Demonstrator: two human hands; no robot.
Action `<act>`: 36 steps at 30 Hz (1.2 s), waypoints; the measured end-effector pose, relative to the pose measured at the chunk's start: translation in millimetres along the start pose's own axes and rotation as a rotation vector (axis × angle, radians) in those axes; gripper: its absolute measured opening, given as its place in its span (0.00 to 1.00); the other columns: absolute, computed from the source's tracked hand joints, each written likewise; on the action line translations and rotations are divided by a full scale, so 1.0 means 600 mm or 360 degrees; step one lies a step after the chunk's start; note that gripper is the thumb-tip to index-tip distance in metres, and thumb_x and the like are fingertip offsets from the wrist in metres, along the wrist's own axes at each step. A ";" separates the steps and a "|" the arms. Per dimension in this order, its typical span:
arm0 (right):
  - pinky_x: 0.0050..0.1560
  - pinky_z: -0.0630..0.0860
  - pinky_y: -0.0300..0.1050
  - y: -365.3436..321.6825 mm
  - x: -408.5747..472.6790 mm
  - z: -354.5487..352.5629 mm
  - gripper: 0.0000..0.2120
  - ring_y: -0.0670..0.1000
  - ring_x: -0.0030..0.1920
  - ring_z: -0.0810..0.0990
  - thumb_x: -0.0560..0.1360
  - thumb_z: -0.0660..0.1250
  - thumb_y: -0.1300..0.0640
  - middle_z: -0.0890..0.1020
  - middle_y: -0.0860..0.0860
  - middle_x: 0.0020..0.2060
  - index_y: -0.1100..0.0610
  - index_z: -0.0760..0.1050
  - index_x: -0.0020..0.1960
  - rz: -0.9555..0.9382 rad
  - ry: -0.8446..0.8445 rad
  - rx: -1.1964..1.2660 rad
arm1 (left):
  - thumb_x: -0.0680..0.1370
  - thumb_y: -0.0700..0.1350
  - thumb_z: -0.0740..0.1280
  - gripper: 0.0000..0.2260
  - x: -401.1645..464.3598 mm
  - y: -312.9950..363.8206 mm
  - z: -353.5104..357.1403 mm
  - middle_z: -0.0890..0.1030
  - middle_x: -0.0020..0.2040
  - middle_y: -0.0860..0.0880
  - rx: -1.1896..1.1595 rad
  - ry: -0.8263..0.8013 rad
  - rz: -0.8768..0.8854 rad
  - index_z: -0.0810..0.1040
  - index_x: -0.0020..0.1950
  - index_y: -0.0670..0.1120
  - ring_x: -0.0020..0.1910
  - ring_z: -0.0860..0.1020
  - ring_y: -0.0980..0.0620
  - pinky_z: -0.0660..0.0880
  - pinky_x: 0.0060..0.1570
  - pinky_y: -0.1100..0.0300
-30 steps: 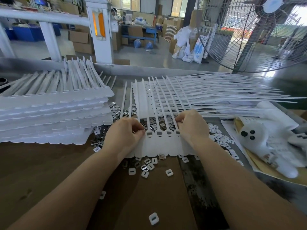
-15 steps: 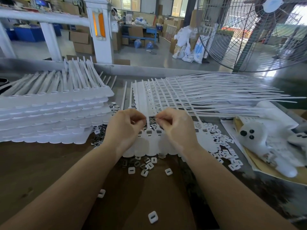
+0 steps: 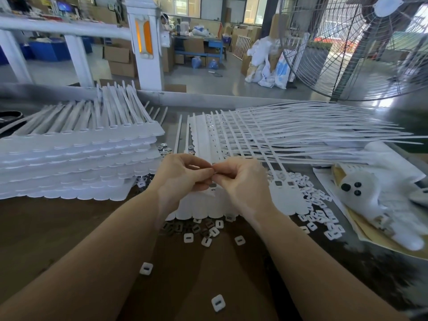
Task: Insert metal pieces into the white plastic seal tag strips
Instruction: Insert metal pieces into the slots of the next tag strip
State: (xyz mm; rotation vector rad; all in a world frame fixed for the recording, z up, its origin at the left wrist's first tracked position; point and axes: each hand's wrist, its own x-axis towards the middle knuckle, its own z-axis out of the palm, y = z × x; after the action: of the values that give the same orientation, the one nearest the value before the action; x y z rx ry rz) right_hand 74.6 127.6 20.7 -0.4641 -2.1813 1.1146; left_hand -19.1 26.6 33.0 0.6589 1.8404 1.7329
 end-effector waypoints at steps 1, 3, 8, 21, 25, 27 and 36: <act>0.47 0.78 0.33 0.000 0.000 0.000 0.10 0.41 0.41 0.83 0.70 0.70 0.67 0.85 0.49 0.41 0.57 0.83 0.50 0.0013 -0.0007 0.0004 | 0.70 0.34 0.72 0.04 0.001 -0.001 -0.001 0.83 0.31 0.45 0.0001 0.0005 0.0003 0.80 0.43 0.41 0.30 0.81 0.54 0.77 0.31 0.66; 0.49 0.78 0.34 0.000 0.001 -0.001 0.11 0.41 0.42 0.82 0.70 0.69 0.68 0.85 0.49 0.42 0.57 0.82 0.50 0.0024 -0.0019 -0.0028 | 0.70 0.34 0.73 0.05 0.003 -0.003 -0.005 0.82 0.31 0.46 0.0019 0.0028 0.0013 0.80 0.42 0.41 0.30 0.80 0.54 0.77 0.32 0.66; 0.52 0.79 0.43 0.010 0.007 -0.012 0.09 0.45 0.46 0.82 0.72 0.68 0.66 0.84 0.48 0.43 0.57 0.81 0.50 0.0009 0.0132 -0.0238 | 0.72 0.34 0.71 0.05 0.005 -0.011 -0.018 0.82 0.32 0.46 0.0208 0.0146 0.0057 0.81 0.40 0.44 0.29 0.79 0.55 0.77 0.32 0.67; 0.50 0.72 0.40 0.053 -0.002 -0.024 0.08 0.51 0.48 0.78 0.76 0.63 0.64 0.81 0.51 0.47 0.58 0.81 0.49 -0.0043 0.0233 -0.0689 | 0.75 0.41 0.69 0.03 -0.003 -0.004 -0.080 0.79 0.35 0.52 0.1102 0.0254 0.0128 0.83 0.43 0.44 0.36 0.75 0.55 0.70 0.37 0.62; 0.45 0.68 0.35 0.056 -0.004 -0.023 0.07 0.49 0.46 0.76 0.76 0.63 0.64 0.79 0.50 0.45 0.58 0.80 0.49 -0.0045 0.0222 -0.0695 | 0.75 0.41 0.69 0.04 -0.008 -0.003 -0.091 0.77 0.29 0.47 0.1142 0.0202 0.0005 0.83 0.43 0.44 0.30 0.73 0.48 0.70 0.34 0.60; 0.44 0.66 0.34 0.057 -0.004 -0.023 0.07 0.47 0.45 0.75 0.76 0.64 0.63 0.79 0.49 0.45 0.58 0.80 0.49 -0.0054 0.0223 -0.0722 | 0.75 0.40 0.69 0.04 -0.011 -0.003 -0.092 0.75 0.28 0.45 0.1115 0.0170 -0.0059 0.82 0.41 0.43 0.30 0.72 0.44 0.71 0.30 0.59; 0.44 0.67 0.35 0.059 -0.004 -0.021 0.07 0.47 0.44 0.75 0.76 0.63 0.63 0.79 0.49 0.45 0.57 0.80 0.48 -0.0053 0.0216 -0.0742 | 0.75 0.40 0.69 0.04 -0.008 -0.009 -0.087 0.77 0.30 0.48 0.1005 0.0195 -0.0134 0.81 0.41 0.45 0.29 0.74 0.53 0.70 0.21 0.68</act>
State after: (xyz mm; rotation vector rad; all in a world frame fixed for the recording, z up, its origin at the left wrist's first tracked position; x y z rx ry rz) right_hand 85.7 154.5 -3.4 -0.6786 -2.3115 0.5303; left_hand -50.3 -15.9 29.9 0.7016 2.4857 1.1435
